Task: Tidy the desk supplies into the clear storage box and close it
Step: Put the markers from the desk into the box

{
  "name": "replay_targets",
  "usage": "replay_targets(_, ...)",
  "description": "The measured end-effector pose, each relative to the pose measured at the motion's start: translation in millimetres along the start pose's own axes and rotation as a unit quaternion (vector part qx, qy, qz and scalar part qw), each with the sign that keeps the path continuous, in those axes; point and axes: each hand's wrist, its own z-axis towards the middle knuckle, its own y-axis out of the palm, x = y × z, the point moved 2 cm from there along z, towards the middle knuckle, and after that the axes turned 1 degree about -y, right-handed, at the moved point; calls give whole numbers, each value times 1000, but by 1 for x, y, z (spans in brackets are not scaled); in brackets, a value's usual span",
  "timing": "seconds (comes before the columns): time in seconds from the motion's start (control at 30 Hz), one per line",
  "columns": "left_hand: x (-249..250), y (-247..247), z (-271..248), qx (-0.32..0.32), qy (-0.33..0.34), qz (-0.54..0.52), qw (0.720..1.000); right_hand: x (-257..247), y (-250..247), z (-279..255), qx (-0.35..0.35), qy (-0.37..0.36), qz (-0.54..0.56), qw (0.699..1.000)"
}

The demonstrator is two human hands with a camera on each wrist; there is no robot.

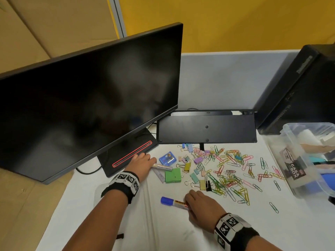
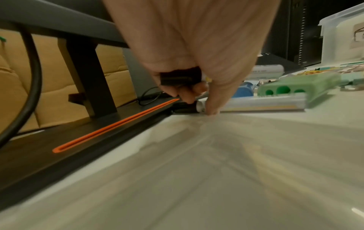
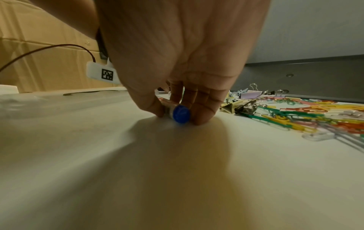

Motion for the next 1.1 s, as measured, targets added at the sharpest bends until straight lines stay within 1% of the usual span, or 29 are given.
replay_targets(0.07,1,2,3,-4,1,8,1000,0,-6,-4,-10,1,3,1000)
replay_targets(0.17,0,2,0,1,-7,4,1000,4,-17,-9,-13,8,42,999)
replay_targets(0.23,-2,0,-7,35,-26,-18,999,11,-26,-13,-6,16,83,996)
replay_targets(0.3,-5,-4,-20,82,-60,-35,994,19,-37,-17,9,17,118,993)
replay_targets(0.4,-5,-6,-40,149,-109,-61,981,29,-59,-29,48,23,146,988)
replay_targets(0.57,26,-12,-60,217,-144,-154,953,44,-103,-55,111,49,187,975)
replay_targets(0.67,54,-19,-61,227,-157,-196,941,59,-126,-74,146,53,215,964)
replay_targets(0.8,101,-29,-49,221,-156,-228,935,89,-149,-104,195,83,239,948)
replay_targets(0.87,127,-34,-38,224,-140,-221,939,109,-159,-124,235,106,259,931)
replay_targets(1.0,162,-43,-20,234,-109,-234,937,146,-180,-157,318,139,293,891)
replay_targets(1.1,189,-51,-7,232,-86,-232,941,181,-199,-186,363,175,275,873)
